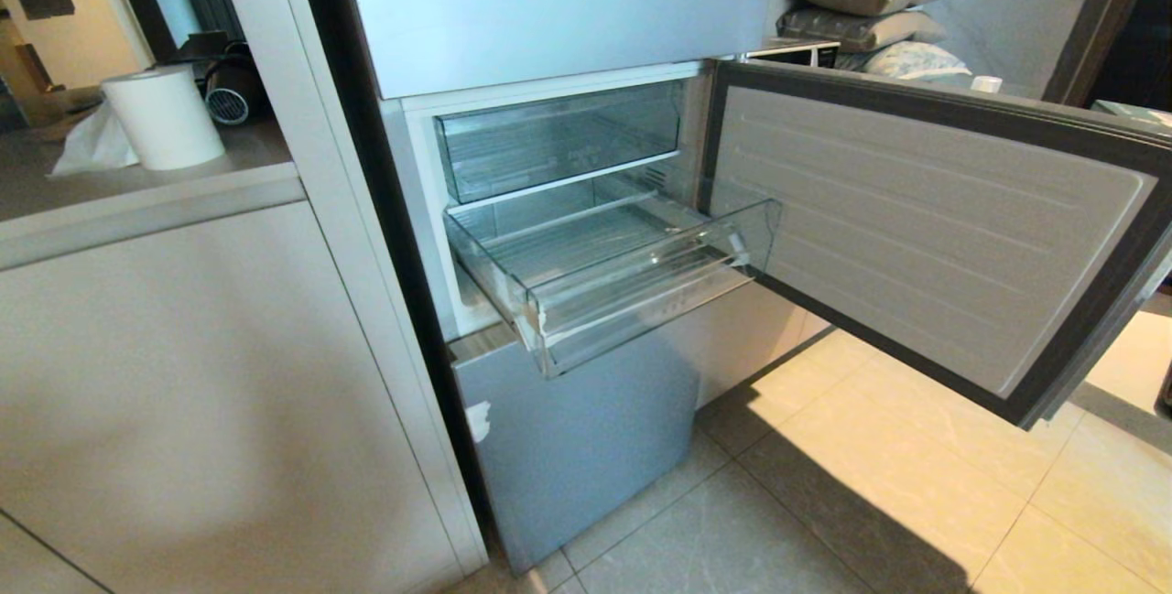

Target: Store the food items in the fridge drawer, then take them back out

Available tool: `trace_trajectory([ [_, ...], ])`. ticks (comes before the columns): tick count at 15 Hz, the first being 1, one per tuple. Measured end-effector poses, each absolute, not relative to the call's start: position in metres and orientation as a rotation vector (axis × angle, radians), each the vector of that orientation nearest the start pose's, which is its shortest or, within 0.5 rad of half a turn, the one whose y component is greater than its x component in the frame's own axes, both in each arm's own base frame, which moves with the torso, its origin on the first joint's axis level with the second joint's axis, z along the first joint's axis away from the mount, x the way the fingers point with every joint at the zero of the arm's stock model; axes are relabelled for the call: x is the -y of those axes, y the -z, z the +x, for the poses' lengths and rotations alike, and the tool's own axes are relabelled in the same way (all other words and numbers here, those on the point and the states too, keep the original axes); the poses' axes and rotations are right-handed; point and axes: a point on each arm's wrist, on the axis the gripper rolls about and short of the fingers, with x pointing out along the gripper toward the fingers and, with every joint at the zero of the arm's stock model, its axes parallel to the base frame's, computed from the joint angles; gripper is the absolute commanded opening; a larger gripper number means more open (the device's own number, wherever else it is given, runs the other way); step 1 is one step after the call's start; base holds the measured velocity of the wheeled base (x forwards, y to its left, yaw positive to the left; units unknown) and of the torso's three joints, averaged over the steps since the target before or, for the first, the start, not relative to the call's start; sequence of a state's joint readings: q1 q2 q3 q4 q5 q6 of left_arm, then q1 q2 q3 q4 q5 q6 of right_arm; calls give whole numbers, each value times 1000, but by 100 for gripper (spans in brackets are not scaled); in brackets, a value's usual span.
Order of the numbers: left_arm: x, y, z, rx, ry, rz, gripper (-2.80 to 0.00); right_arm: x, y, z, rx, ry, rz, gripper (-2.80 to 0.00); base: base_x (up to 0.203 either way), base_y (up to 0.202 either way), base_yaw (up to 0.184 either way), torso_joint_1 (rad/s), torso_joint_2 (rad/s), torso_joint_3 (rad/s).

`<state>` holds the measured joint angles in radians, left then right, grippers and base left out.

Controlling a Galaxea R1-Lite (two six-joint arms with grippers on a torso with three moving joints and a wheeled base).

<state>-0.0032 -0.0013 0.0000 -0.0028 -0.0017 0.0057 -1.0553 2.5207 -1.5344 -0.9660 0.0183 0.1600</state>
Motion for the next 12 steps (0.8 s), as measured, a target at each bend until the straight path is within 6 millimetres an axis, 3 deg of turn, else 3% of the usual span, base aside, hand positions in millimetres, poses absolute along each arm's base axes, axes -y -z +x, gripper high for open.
trace_trajectory([
  [10,0,-76,-23,4,5,6,-280,450,-58,256,18,1010,198,0,0,0,0,0,0,0],
  [11,0,-76,-23,4,5,6,-280,450,-58,256,18,1010,199,-280,0,0,0,0,0,0],
  [12,0,-76,-23,4,5,6,-280,450,-57,256,17,1009,199,-280,0,0,0,0,0,0],
])
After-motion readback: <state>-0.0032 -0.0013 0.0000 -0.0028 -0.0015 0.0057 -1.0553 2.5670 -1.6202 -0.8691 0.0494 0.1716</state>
